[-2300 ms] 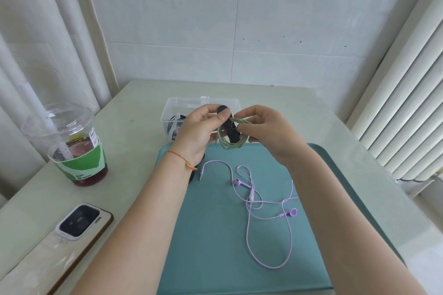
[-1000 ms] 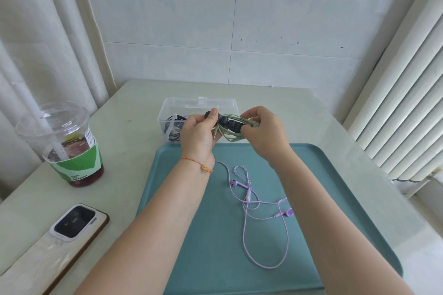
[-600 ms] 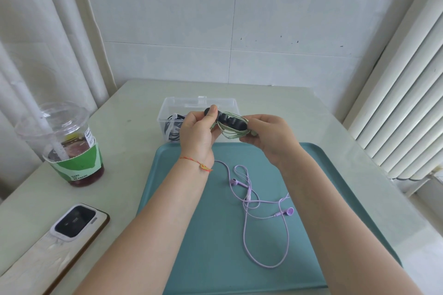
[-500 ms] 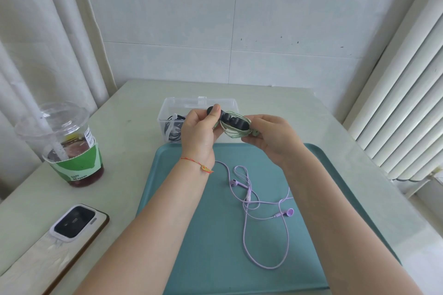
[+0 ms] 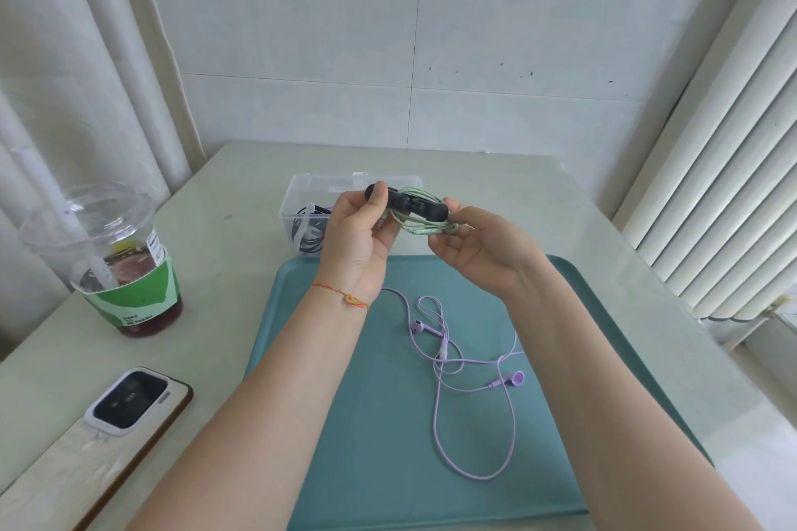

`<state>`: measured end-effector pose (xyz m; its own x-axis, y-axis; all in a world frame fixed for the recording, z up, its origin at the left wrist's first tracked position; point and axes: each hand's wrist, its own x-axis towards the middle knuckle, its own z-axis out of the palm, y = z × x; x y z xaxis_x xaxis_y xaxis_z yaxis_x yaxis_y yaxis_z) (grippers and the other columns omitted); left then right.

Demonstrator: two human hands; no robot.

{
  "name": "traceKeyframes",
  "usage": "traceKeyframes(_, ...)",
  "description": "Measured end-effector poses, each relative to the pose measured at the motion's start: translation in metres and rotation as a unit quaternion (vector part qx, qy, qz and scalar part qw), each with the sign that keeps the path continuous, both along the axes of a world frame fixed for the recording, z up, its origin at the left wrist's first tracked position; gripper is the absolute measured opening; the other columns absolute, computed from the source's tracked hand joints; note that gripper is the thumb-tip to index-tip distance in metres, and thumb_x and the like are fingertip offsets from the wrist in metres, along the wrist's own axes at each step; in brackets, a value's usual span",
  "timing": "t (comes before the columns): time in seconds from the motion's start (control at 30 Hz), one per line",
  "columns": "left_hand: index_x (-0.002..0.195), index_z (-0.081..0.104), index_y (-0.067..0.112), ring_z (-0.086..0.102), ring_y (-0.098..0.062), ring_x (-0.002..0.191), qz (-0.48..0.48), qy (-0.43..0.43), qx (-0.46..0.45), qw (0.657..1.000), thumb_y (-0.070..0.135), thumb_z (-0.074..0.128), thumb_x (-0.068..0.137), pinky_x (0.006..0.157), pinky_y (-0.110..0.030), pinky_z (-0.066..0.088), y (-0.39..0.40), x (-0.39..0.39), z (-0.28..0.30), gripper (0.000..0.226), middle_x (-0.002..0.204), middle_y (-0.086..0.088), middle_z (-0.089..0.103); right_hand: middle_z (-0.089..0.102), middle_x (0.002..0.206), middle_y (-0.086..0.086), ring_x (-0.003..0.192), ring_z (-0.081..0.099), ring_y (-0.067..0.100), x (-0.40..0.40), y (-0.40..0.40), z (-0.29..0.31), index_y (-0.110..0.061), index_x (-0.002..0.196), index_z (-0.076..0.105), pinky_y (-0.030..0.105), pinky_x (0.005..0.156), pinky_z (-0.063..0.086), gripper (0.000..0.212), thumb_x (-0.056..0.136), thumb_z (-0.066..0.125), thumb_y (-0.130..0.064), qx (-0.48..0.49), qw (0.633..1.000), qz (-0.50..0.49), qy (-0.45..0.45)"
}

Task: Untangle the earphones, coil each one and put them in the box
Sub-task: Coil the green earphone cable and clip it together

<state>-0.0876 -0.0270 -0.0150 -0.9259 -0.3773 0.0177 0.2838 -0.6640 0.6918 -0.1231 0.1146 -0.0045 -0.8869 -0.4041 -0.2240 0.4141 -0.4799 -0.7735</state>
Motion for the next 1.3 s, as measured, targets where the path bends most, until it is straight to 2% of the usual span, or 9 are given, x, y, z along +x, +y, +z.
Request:
traceKeyframes(0.1,0.074,0.058,0.014,0.061,-0.015,0.075,-0.01,-0.025,0.011,1.0,0.013,0.057,0.097,0.061,-0.019,0.053,0.002,0.0,0.0,0.023,0.072,0.0,0.066,0.064,0.075,0.006,0.07,0.061,0.018,0.001,-0.002,-0.001,-0.006,0.092,0.063,0.027,0.074,0.056,0.024,0.093,0.042,0.004,0.05,0.995,0.03,0.075)
traceKeyframes(0.2,0.056,0.071,0.015,0.063,-0.016,0.078,-0.022,-0.023,0.01,0.999,0.011,0.053,0.099,0.068,-0.018,0.055,0.002,-0.001,-0.001,0.047,0.067,0.0,0.069,0.062,0.079,0.007,0.072,0.064,0.018,0.001,-0.004,-0.001,-0.005,0.101,0.062,0.028,0.074,0.055,0.021,0.093,0.045,0.003,0.056,0.994,0.019,0.091)
traceKeyframes(0.4,0.076,0.064,0.004,0.065,-0.015,0.074,-0.03,-0.041,-0.006,0.999,0.01,0.054,0.098,0.07,-0.021,0.057,-0.002,-0.003,-0.005,0.025,0.073,-0.004,0.069,0.06,0.081,0.011,0.069,0.067,0.022,0.002,-0.003,0.0,-0.001,0.103,0.056,0.035,0.076,0.058,0.013,0.092,0.06,-0.007,0.11,0.987,-0.02,0.12)
traceKeyframes(0.53,0.079,0.064,0.004,0.067,-0.015,0.069,-0.027,-0.06,-0.031,0.997,0.013,0.058,0.096,0.067,-0.022,0.057,-0.006,-0.003,-0.006,0.02,0.078,-0.008,0.069,0.069,0.097,0.013,0.08,0.065,0.021,0.0,0.003,0.001,-0.009,0.109,0.054,0.041,0.084,0.057,0.027,0.088,0.069,-0.018,0.255,0.95,-0.042,0.173)
traceKeyframes(0.7,0.09,0.063,0.01,0.07,-0.017,0.069,-0.037,-0.086,-0.12,0.988,0.023,0.061,0.095,0.066,-0.026,0.058,-0.009,-0.002,-0.008,0.014,0.088,-0.008,0.071,0.075,0.087,0.006,0.069,0.061,0.009,0.003,0.005,0.008,-0.014,0.098,0.068,0.023,0.069,0.044,0.016,0.086,0.07,-0.025,0.392,0.874,-0.005,0.286)
traceKeyframes(0.87,0.092,0.066,0.017,0.068,-0.017,0.073,-0.07,-0.119,-0.161,0.977,0.025,0.047,0.102,0.076,-0.032,0.051,-0.012,-0.003,-0.006,0.022,0.083,0.0,0.074,0.073,0.078,-0.004,0.061,0.058,0.007,0.002,0.004,0.008,-0.012,0.09,0.067,0.016,0.062,0.043,0.009,0.09,0.065,-0.021,0.371,0.881,-0.056,0.289)
traceKeyframes(1.03,0.089,0.069,0.017,0.067,-0.013,0.073,-0.079,-0.105,-0.12,0.984,0.02,0.057,0.096,0.077,-0.027,0.05,-0.009,0.0,0.0,0.014,0.084,0.0,0.073,0.073,0.078,-0.003,0.065,0.053,0.013,0.003,-0.003,0.013,-0.011,0.089,0.068,0.027,0.072,0.044,0.013,0.092,0.062,-0.022,0.343,0.89,-0.082,0.287)
traceKeyframes(1.17,0.09,0.069,0.017,0.068,-0.01,0.074,-0.077,-0.112,-0.081,0.987,0.02,0.059,0.095,0.077,-0.023,0.052,-0.009,0.004,0.005,0.011,0.085,0.0,0.072,0.074,0.082,0.001,0.066,0.051,0.014,0.007,-0.015,0.018,-0.008,0.093,0.068,0.026,0.066,0.042,0.013,0.092,0.061,-0.019,0.342,0.886,-0.104,0.295)
traceKeyframes(1.3,0.099,0.068,0.013,0.068,-0.013,0.081,-0.085,-0.1,-0.113,0.985,0.019,0.059,0.095,0.077,-0.024,0.05,-0.016,0.012,0.005,0.012,0.091,-0.004,0.072,0.075,0.084,0.004,0.07,0.054,0.015,0.013,-0.028,0.02,-0.006,0.095,0.068,0.025,0.064,0.043,0.013,0.093,0.06,-0.017,0.329,0.886,-0.115,0.306)
